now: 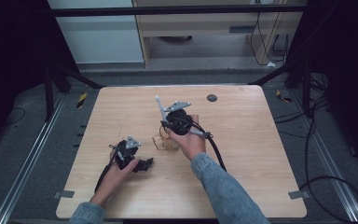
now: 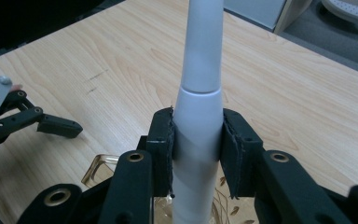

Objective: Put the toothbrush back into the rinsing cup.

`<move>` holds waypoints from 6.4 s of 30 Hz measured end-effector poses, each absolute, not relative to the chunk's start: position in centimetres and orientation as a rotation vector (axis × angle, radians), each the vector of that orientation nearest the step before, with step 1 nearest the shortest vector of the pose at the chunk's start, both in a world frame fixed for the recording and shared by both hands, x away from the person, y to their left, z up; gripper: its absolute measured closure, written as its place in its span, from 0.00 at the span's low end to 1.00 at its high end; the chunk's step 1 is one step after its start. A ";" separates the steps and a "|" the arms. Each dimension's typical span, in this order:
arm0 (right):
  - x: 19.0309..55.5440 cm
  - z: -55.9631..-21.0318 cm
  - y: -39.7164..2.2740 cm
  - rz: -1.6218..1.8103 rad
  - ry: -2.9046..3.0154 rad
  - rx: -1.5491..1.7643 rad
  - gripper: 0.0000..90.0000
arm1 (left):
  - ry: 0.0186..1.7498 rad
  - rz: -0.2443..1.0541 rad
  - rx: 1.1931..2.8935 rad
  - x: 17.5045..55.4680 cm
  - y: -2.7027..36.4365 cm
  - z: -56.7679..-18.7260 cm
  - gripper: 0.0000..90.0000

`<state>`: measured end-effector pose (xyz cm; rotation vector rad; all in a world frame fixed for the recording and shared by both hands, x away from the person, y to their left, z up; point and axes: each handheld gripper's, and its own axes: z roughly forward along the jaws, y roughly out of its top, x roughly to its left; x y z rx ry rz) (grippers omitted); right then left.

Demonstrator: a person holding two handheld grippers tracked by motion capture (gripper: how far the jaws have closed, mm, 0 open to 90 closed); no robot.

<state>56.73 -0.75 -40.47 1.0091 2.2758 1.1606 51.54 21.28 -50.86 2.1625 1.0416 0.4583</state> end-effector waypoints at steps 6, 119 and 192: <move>56.8 -40.5 -0.8 1.147 2.284 1.013 0.74 | 1.042 0.458 2.162 51.5 21.3 -50.9 0.00; 56.2 -38.7 -1.7 1.134 2.305 0.984 0.61 | 1.044 0.457 2.157 51.5 21.3 -50.9 0.00; 54.9 -40.3 -15.0 1.021 2.118 1.108 0.13 | 1.042 0.459 2.161 51.5 21.3 -50.9 0.00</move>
